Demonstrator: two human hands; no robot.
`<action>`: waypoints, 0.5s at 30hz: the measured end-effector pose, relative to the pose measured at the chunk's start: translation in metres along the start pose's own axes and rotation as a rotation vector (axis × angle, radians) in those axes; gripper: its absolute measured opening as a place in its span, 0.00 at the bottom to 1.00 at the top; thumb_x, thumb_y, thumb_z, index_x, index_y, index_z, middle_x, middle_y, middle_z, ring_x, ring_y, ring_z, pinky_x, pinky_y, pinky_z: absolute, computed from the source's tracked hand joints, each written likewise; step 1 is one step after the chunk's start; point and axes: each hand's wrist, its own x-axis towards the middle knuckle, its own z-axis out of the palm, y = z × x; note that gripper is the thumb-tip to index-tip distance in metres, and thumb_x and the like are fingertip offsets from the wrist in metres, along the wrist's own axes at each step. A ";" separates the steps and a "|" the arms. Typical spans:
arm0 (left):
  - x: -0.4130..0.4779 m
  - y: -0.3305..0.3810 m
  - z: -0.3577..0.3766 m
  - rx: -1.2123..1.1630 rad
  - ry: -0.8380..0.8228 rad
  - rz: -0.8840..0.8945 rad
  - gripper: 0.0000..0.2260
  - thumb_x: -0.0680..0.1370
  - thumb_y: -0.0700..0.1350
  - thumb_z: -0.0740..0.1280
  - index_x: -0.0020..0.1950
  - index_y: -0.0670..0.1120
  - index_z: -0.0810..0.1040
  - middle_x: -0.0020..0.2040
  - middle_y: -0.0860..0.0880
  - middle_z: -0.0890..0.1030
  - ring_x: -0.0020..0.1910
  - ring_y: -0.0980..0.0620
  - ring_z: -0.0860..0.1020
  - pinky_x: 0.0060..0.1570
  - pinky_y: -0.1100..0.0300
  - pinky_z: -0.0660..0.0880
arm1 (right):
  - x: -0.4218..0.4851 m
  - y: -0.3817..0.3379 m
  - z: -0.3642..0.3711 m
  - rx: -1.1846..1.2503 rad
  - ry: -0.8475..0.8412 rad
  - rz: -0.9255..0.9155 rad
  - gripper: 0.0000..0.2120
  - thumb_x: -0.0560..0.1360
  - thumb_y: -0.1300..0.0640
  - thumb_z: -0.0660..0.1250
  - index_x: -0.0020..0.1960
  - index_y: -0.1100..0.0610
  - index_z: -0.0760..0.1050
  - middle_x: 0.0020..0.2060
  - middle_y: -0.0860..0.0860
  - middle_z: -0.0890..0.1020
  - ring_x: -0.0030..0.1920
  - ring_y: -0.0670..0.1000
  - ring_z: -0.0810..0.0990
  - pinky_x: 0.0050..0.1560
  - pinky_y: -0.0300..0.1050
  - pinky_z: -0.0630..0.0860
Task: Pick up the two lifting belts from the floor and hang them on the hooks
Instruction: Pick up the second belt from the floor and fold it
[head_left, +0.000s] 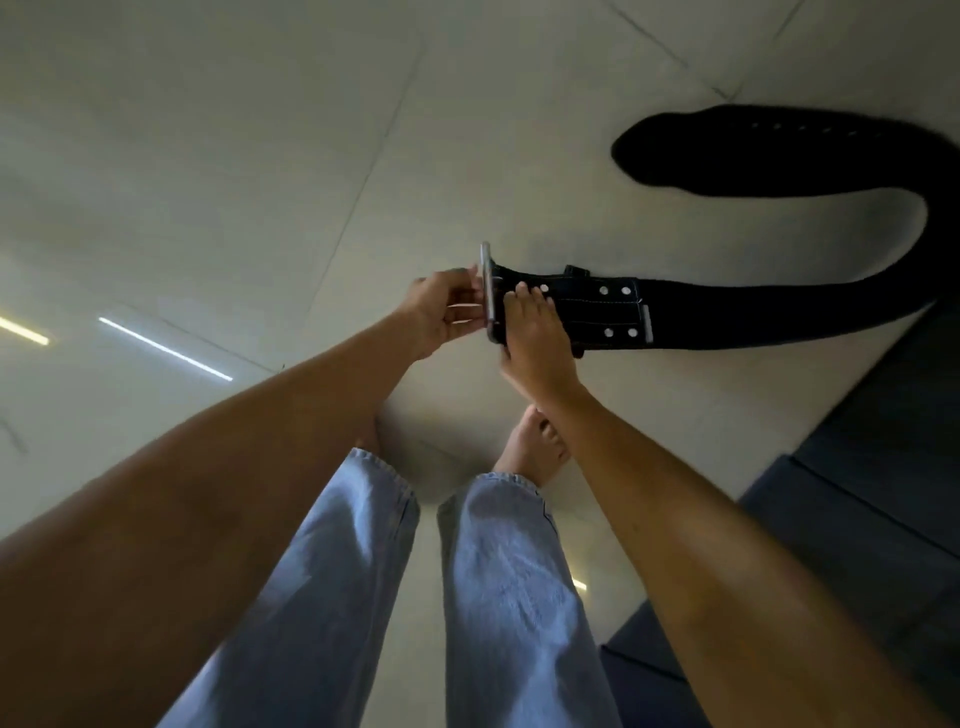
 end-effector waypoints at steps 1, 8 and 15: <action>-0.007 0.006 0.003 -0.026 0.040 0.030 0.08 0.77 0.45 0.66 0.40 0.43 0.79 0.32 0.48 0.80 0.29 0.53 0.78 0.32 0.62 0.79 | 0.001 -0.003 -0.012 0.086 0.050 0.017 0.20 0.68 0.68 0.69 0.60 0.68 0.74 0.56 0.67 0.81 0.57 0.67 0.80 0.60 0.60 0.77; -0.067 0.019 -0.001 0.206 0.318 0.257 0.11 0.73 0.41 0.69 0.55 0.45 0.78 0.43 0.49 0.78 0.36 0.56 0.74 0.35 0.60 0.73 | -0.005 -0.024 -0.098 0.470 -0.068 0.273 0.12 0.73 0.65 0.66 0.55 0.62 0.79 0.49 0.61 0.85 0.51 0.62 0.82 0.49 0.48 0.76; -0.142 0.029 -0.009 0.269 0.197 0.216 0.21 0.72 0.55 0.73 0.58 0.43 0.77 0.51 0.47 0.78 0.43 0.52 0.77 0.46 0.56 0.78 | -0.037 -0.059 -0.175 0.955 0.049 0.519 0.04 0.73 0.61 0.71 0.47 0.59 0.82 0.43 0.57 0.86 0.45 0.56 0.85 0.49 0.54 0.82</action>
